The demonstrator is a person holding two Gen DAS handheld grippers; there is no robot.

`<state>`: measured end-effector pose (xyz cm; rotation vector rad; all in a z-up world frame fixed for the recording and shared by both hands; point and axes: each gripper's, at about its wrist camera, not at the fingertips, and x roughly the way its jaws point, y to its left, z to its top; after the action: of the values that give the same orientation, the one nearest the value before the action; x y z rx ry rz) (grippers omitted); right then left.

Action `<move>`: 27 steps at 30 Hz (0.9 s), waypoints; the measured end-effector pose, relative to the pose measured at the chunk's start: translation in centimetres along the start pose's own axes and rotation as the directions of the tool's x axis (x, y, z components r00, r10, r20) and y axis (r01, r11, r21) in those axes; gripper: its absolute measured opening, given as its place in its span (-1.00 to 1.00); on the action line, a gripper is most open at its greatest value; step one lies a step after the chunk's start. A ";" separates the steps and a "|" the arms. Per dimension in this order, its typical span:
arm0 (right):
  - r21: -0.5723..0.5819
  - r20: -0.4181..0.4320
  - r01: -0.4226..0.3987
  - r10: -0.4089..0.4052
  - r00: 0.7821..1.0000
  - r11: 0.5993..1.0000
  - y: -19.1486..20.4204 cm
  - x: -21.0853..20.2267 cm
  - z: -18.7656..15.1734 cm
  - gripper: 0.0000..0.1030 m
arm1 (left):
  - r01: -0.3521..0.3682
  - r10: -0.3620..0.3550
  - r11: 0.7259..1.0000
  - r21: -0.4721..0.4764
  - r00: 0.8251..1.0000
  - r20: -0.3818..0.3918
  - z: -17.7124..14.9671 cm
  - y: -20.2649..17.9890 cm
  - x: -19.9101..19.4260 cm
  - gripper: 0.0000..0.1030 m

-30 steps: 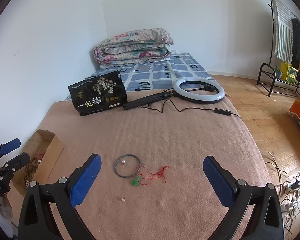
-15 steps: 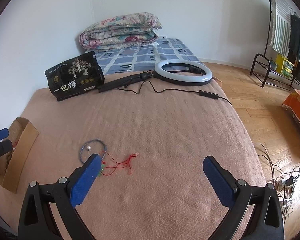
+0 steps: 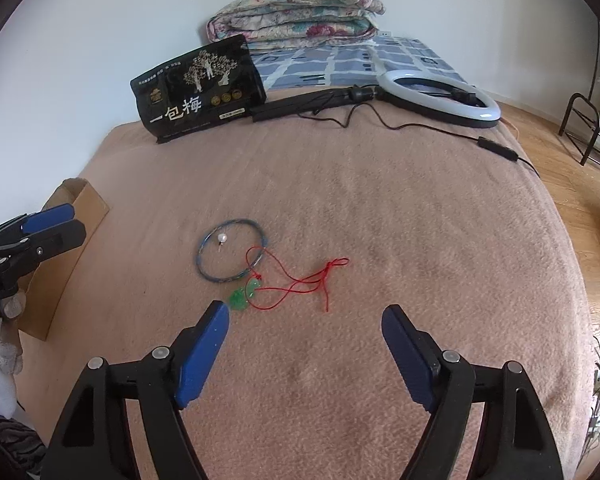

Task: Organize jewelry
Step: 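Move both tools from the box toward the blue bangle and jade pendant, then close the right tool on the green jade pendant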

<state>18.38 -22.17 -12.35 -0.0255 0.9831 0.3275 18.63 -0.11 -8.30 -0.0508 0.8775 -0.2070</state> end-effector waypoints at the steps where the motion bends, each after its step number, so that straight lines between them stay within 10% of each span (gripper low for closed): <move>1: -0.009 -0.006 -0.007 0.007 1.000 1.000 0.4 0.4 -0.1 0.41 | 0.001 -0.001 1.000 -0.001 1.000 -0.002 0.0 0.0 0.2 0.53; 7: -0.061 -0.053 -0.032 0.028 0.998 0.998 2.8 3.0 -0.4 0.01 | -0.005 0.005 1.000 -0.002 1.000 -0.013 -0.4 0.2 1.4 0.53; 27: -0.130 -0.082 0.042 -0.053 0.995 0.991 3.5 6.2 1.0 -0.47 | 0.017 -0.017 1.000 -0.004 0.999 -0.031 -1.3 0.6 4.4 0.53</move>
<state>21.32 -17.10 -16.42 -0.1809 1.0429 0.3474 20.48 -0.33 -12.56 -0.0583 0.9090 -0.2223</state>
